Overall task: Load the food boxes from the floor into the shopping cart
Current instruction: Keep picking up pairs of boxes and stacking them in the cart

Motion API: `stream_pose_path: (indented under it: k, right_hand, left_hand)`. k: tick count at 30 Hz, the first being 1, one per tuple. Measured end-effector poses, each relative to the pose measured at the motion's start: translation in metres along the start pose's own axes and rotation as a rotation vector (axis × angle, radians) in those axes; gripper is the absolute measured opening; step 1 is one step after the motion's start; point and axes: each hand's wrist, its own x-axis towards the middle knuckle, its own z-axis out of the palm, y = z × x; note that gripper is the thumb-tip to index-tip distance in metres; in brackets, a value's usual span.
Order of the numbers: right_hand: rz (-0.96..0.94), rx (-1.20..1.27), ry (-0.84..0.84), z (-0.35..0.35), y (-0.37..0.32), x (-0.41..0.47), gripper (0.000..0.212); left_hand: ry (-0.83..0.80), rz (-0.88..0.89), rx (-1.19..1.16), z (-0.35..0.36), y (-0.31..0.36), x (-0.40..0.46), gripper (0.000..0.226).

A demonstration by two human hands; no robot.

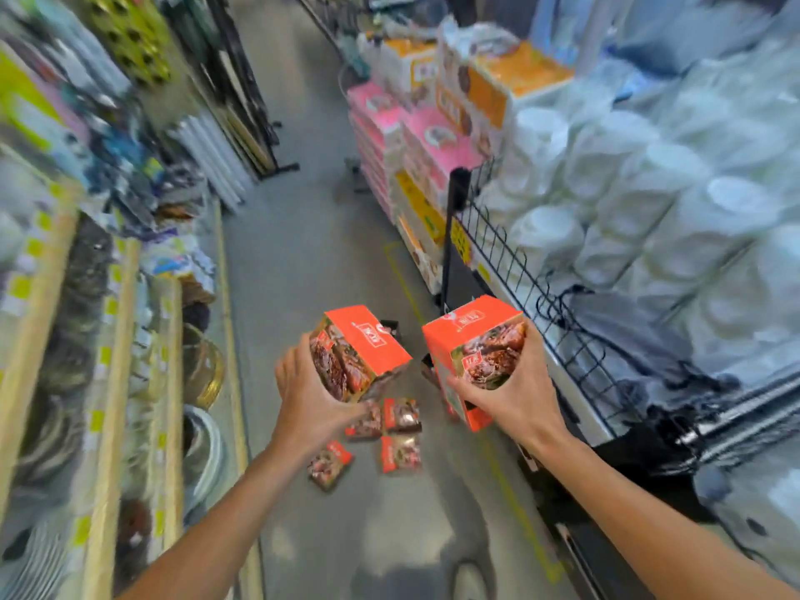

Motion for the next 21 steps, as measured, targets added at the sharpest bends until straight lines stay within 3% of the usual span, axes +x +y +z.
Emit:
stream_pose_path:
  k: [10,21]
  right_hand:
    - [-0.350,0.062,0.020,-0.042,-0.156,-0.006,0.121]
    - [-0.582,0.174,-0.047,0.000,-0.277,-0.014,0.122]
  left_hand:
    - [0.219,0.097,-0.061,-0.137,0.050,-0.013,0.124]
    - [0.491,0.106,-0.102,-0.272,0.031,-0.038,0.129]
